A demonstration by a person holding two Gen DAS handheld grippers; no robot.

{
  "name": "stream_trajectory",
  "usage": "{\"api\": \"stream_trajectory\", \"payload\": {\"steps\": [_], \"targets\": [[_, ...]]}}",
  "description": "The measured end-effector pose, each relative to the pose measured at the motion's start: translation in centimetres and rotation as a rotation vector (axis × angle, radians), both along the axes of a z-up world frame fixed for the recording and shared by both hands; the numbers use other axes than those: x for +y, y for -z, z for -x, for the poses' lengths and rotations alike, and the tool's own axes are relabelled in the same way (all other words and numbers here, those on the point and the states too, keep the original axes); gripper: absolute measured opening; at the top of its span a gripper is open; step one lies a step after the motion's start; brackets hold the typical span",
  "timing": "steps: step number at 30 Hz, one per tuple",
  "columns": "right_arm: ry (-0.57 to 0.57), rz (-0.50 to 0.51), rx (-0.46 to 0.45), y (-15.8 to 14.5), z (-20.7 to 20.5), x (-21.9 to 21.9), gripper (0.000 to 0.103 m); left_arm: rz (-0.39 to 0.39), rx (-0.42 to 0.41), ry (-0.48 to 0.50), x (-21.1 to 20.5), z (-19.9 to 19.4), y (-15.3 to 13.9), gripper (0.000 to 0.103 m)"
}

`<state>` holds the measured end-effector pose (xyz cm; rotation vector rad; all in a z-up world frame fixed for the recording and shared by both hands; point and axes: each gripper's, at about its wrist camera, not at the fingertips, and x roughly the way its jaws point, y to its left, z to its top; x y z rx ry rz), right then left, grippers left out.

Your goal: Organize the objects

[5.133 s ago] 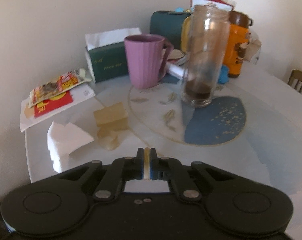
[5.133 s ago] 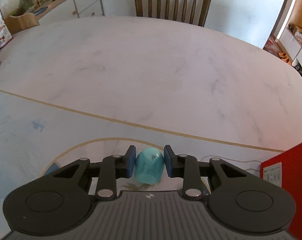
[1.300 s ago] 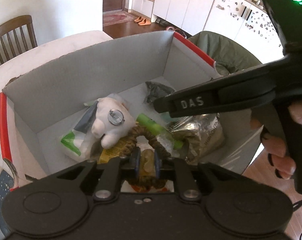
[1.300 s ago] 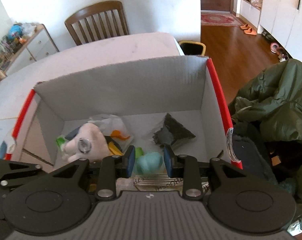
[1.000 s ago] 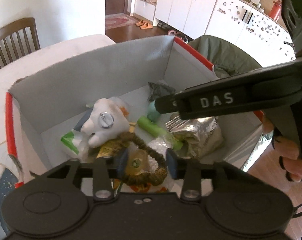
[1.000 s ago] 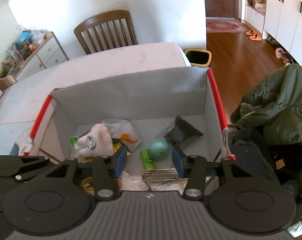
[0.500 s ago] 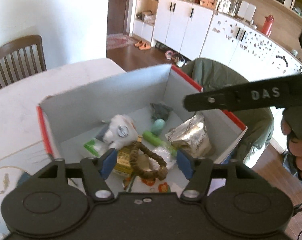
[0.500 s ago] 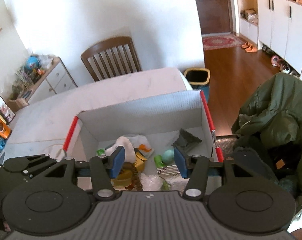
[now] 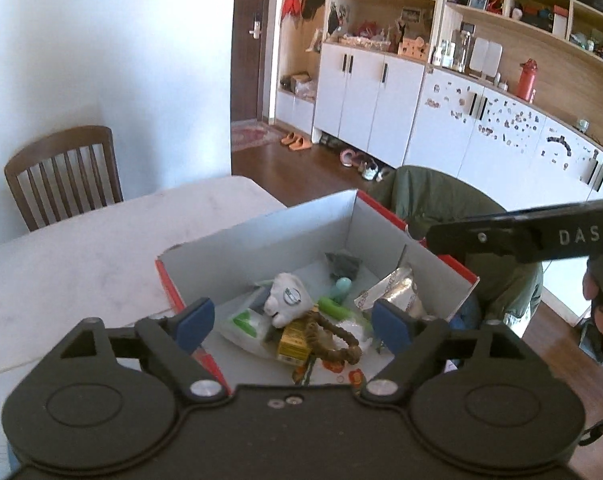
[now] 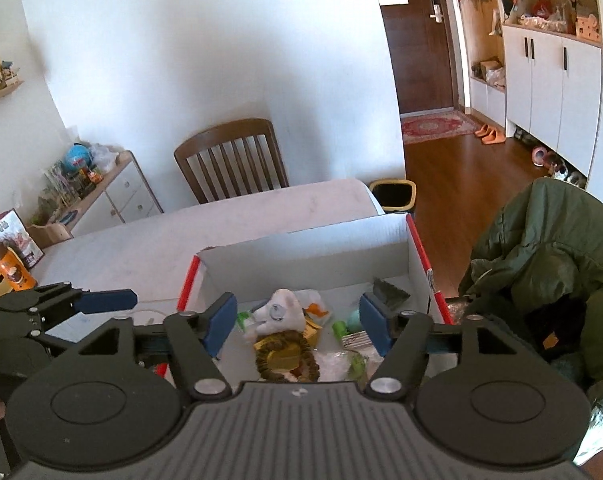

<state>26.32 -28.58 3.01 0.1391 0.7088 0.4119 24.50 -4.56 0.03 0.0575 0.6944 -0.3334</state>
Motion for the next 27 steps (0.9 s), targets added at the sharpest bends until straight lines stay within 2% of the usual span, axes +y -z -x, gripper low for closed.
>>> {"api": "stream_trajectory", "payload": {"steps": [5, 7, 9, 11, 21, 27], "targets": [[0.000, -0.014, -0.019, -0.6, 1.8, 0.2, 0.076, 0.016, -0.017, -0.003, 0.8, 0.9, -0.8, 0.088], [0.002, -0.014, -0.038, -0.9, 2.6, 0.3, 0.079, 0.028, -0.025, -0.005, 1.2, 1.3, -1.3, 0.091], [0.001, -0.001, -0.058, -1.2, 3.4, 0.6, 0.083, 0.037, -0.037, -0.011, 1.4, 1.7, -1.7, 0.100], [-0.001, 0.009, -0.081, -1.6, 4.2, 0.8, 0.084, 0.044, -0.053, -0.010, 1.6, 2.1, -2.1, 0.102], [0.049, 0.006, -0.123, -2.1, 6.9, 0.3, 0.096, 0.086, -0.081, 0.002, 2.0, 4.1, -2.7, 0.102], [0.053, 0.006, -0.124, -1.9, 8.2, 0.0, 0.097, 0.055, -0.118, 0.003, 1.2, 5.6, -2.5, 0.102]]}}
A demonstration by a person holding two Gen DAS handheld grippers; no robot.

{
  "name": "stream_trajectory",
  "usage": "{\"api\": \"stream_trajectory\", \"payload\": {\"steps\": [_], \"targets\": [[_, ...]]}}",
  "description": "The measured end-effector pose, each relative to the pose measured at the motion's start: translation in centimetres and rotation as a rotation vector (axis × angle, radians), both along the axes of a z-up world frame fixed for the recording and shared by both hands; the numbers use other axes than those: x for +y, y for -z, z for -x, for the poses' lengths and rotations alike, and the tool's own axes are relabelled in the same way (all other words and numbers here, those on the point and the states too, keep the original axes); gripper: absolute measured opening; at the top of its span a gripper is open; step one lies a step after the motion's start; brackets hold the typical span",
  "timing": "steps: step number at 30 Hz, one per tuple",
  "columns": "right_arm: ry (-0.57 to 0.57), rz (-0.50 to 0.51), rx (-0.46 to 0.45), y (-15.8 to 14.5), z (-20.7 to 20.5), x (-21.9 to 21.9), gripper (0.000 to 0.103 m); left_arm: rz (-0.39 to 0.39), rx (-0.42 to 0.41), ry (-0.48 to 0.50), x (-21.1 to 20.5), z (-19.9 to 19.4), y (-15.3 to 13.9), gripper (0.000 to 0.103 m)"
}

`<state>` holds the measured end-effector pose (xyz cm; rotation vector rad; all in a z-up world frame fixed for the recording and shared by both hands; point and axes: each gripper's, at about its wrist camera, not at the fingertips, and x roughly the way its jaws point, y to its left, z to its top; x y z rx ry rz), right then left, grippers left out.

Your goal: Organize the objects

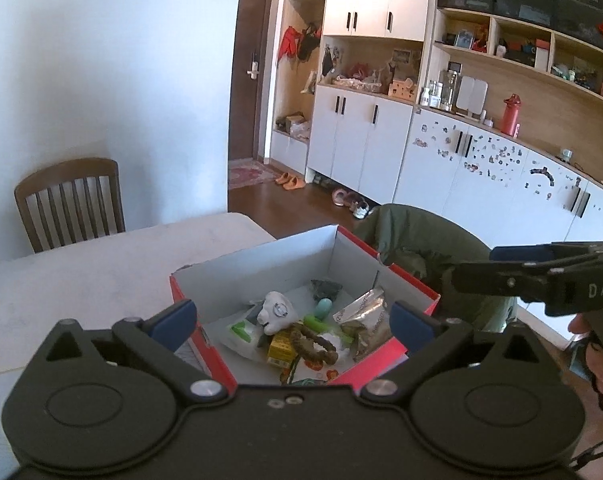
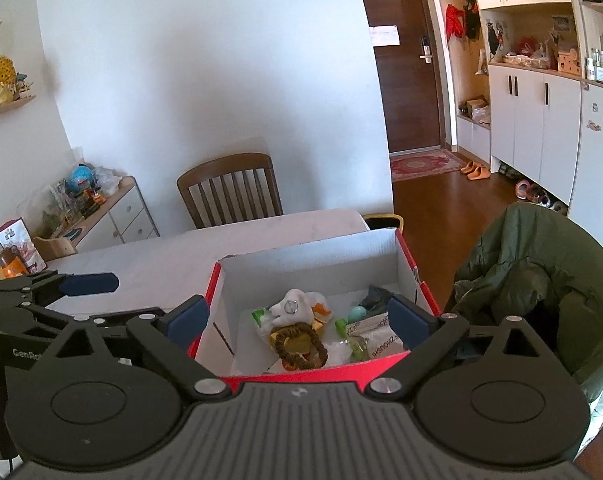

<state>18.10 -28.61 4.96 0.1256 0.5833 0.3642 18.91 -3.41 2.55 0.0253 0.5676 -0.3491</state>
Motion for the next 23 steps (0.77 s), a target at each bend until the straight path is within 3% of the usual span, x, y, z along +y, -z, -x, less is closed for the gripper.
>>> {"api": "stream_trajectory", "payload": {"steps": [23], "targets": [[0.048, 0.000, 0.043, 1.4, 0.8, -0.8, 0.098, 0.012, 0.037, -0.016, -0.6, 0.2, 1.2, 0.102]]}}
